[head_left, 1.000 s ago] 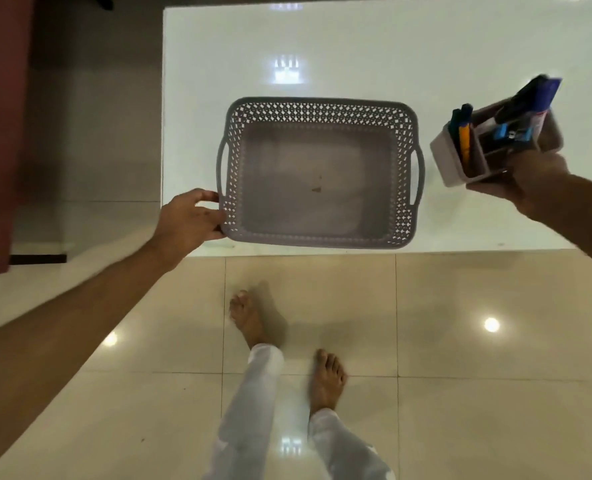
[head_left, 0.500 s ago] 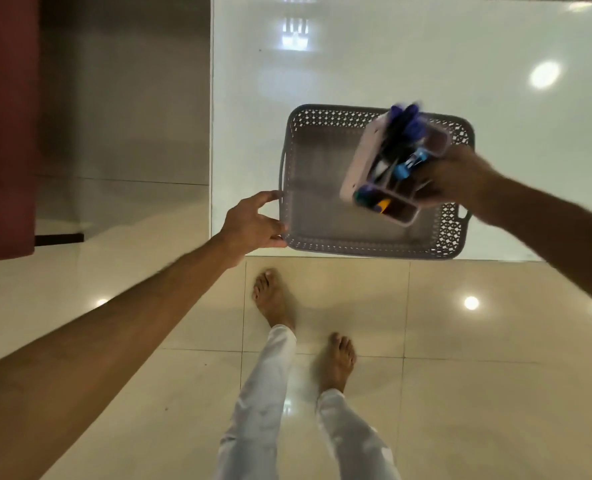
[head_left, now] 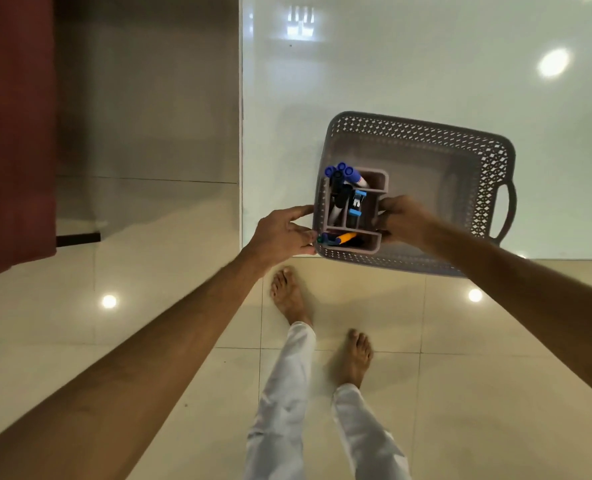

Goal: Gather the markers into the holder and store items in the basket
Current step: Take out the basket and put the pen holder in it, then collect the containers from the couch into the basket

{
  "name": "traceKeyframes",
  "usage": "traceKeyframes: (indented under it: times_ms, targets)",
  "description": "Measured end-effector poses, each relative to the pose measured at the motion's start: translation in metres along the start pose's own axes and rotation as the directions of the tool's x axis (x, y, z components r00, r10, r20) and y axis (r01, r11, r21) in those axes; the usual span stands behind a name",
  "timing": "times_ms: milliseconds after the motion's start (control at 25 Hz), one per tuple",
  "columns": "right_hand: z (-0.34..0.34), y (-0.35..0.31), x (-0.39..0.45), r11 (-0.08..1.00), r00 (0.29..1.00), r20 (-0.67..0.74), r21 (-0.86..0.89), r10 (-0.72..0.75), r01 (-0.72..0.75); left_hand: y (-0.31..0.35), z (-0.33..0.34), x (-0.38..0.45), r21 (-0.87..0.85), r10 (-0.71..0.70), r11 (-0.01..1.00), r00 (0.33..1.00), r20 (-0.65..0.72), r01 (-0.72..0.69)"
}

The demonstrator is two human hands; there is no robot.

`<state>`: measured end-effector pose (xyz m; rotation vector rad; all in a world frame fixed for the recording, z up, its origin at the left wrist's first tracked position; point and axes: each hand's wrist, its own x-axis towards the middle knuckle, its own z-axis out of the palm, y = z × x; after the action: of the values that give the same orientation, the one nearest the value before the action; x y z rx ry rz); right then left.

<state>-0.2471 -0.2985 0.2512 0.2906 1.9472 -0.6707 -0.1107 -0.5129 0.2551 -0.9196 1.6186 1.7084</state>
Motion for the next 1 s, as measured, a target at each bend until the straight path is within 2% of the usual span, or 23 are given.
traceKeyframes:
  times_ms: [80,160,240,320,400,560,760,840,920,1000]
  targets:
    - [0.004,0.004,-0.007,0.999,1.0,-0.021,-0.042,0.013,-0.014,0.005,0.001,-0.004,0.091,-0.023,0.996,1.0,-0.019,0.025]
    - [0.005,0.008,-0.019,0.974,0.999,-0.03,-0.226,-0.014,0.007,0.009,-0.005,-0.016,0.317,-0.007,0.948,0.999,-0.034,0.017]
    - [-0.004,-0.001,-0.054,0.904,0.993,-0.047,-0.421,-0.107,0.077,0.016,-0.017,-0.044,0.464,0.04,0.886,0.997,-0.065,-0.005]
    - [-0.022,-0.016,-0.094,0.833,0.976,-0.088,-0.54,-0.197,0.12,0.031,-0.036,-0.085,0.492,0.087,0.87,0.991,-0.1,-0.027]
    - [-0.043,-0.039,-0.15,0.82,0.953,-0.112,-0.544,-0.283,0.18,0.054,-0.058,-0.144,0.48,0.144,0.876,0.972,-0.183,-0.039]
    - [-0.078,-0.099,-0.282,0.751,0.883,-0.088,-0.569,-0.461,0.336,0.11,-0.089,-0.27,0.558,0.287,0.822,0.928,-0.238,-0.111]
    - [-0.099,-0.136,-0.433,0.551,0.731,-0.069,-0.706,-0.679,0.444,0.165,-0.087,-0.417,0.709,0.519,0.666,0.827,-0.217,-0.232]
    - [-0.107,-0.138,-0.483,0.514,0.652,-0.115,-0.722,-0.75,0.464,0.182,-0.08,-0.468,0.763,0.646,0.583,0.728,-0.227,-0.279]
    - [-0.112,-0.14,-0.519,0.471,0.563,-0.143,-0.73,-0.814,0.495,0.192,-0.081,-0.5,0.763,0.724,0.563,0.635,-0.27,-0.318]
    - [-0.115,-0.136,-0.545,0.438,0.512,-0.147,-0.739,-0.846,0.512,0.199,-0.081,-0.524,0.744,0.756,0.567,0.582,-0.299,-0.354]
